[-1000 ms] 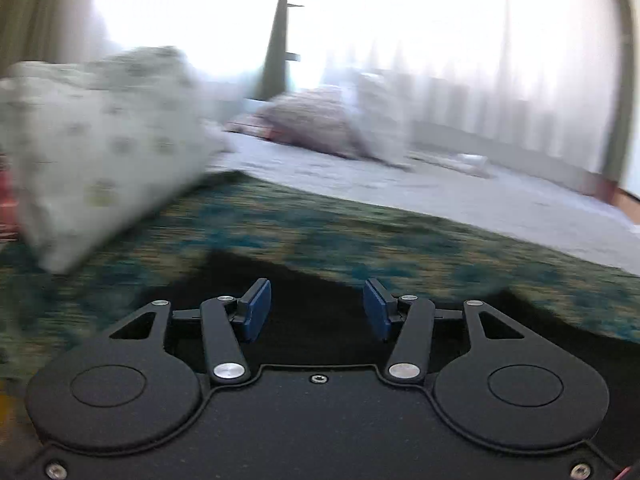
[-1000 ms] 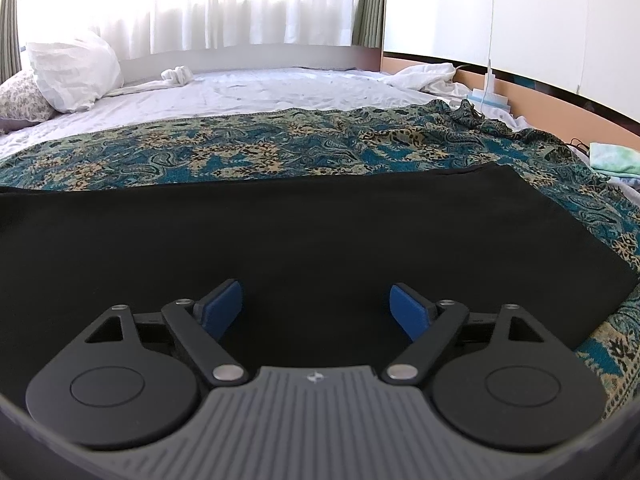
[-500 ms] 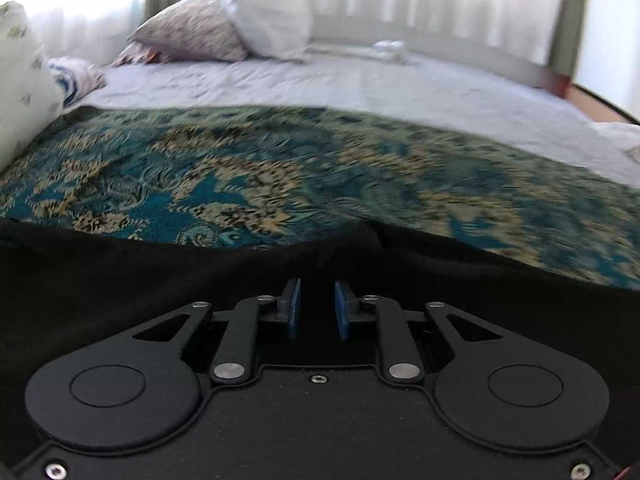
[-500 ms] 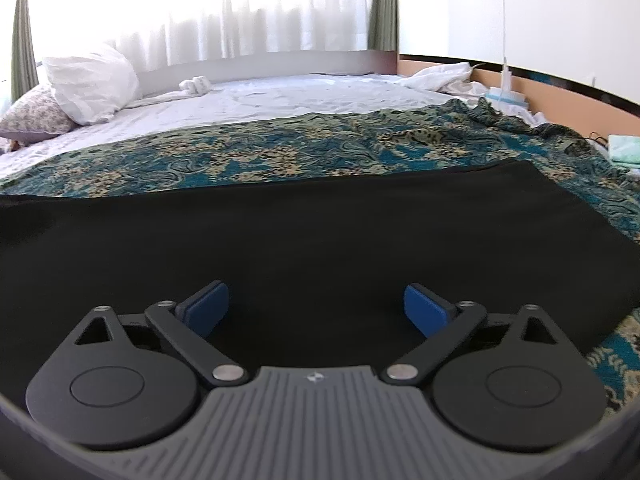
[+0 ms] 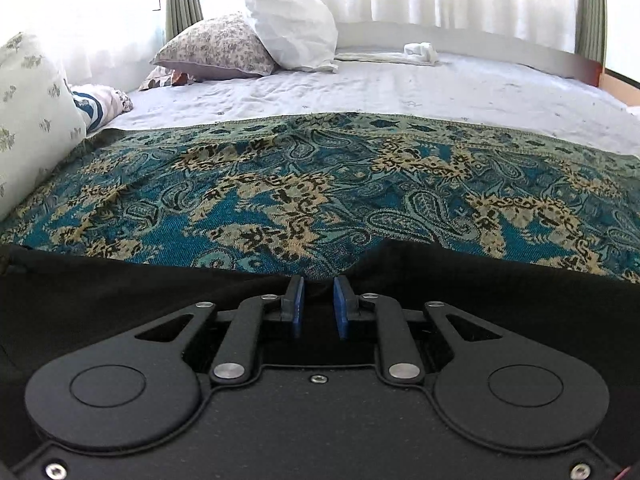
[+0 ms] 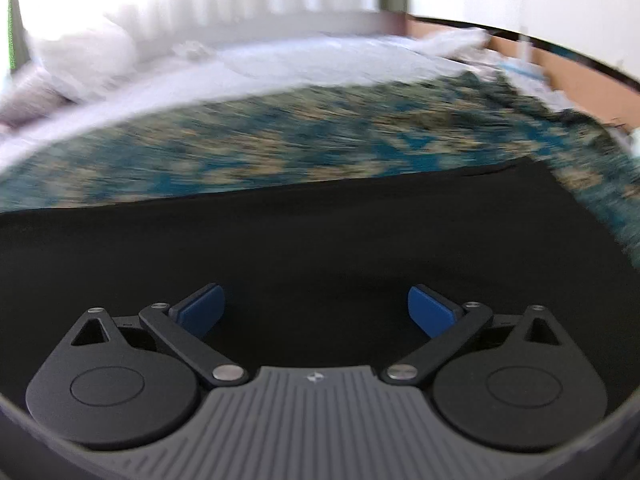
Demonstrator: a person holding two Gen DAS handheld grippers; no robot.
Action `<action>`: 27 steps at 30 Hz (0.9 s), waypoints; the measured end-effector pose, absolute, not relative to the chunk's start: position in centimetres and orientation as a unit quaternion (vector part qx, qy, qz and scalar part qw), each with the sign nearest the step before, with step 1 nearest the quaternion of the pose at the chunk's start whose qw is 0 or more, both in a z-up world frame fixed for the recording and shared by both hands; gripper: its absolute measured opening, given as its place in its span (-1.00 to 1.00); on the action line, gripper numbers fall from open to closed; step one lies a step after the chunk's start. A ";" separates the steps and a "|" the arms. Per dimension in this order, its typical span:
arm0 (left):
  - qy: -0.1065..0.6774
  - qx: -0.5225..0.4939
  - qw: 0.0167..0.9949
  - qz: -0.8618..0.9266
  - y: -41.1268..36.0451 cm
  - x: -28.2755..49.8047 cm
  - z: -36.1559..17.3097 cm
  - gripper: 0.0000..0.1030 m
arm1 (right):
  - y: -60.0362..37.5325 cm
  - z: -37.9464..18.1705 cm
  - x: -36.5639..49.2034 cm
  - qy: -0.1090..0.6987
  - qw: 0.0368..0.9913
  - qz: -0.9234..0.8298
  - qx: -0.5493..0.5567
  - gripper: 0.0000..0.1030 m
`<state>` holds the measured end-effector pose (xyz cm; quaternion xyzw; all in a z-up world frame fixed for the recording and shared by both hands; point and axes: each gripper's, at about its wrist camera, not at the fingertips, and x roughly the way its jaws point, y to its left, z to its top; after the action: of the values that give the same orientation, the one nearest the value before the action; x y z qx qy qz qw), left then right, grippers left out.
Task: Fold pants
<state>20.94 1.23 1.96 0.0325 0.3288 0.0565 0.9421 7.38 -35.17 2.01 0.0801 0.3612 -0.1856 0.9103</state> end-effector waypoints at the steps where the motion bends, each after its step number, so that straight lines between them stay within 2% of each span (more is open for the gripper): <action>1: 0.329 0.034 0.942 0.057 1.2 21.0 2.0 -0.65 | -36.2 2.1 8.1 0.371 0.906 -0.190 0.075 0.99; 5: 0.324 0.040 0.944 0.058 1.1 20.9 1.8 -0.65 | -40.7 2.7 11.0 0.423 0.881 -0.202 0.065 0.99; 9: 0.321 0.042 0.944 0.057 1.1 20.8 1.7 -0.65 | -46.3 2.3 13.0 0.437 0.867 -0.225 0.082 1.00; 13: 0.319 0.043 0.945 0.057 1.0 20.7 1.6 -0.65 | -50.4 2.0 14.0 0.403 0.880 -0.223 0.112 0.99; 18: 0.318 0.042 0.945 0.056 1.0 20.7 1.6 -0.65 | -50.2 2.6 14.3 0.371 0.893 -0.243 0.078 0.98; 23: 0.316 0.039 0.946 0.055 1.1 20.6 1.5 -0.65 | -48.9 5.5 8.6 0.292 0.923 -0.236 0.092 0.98; 27: 0.315 0.036 0.947 0.054 1.2 20.6 1.5 -0.65 | -49.3 6.7 1.3 0.229 0.931 -0.232 0.167 0.99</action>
<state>20.62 1.23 1.51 0.0359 0.3155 0.0536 0.9467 1.28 -49.26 6.75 0.1672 0.2290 -0.2316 0.9306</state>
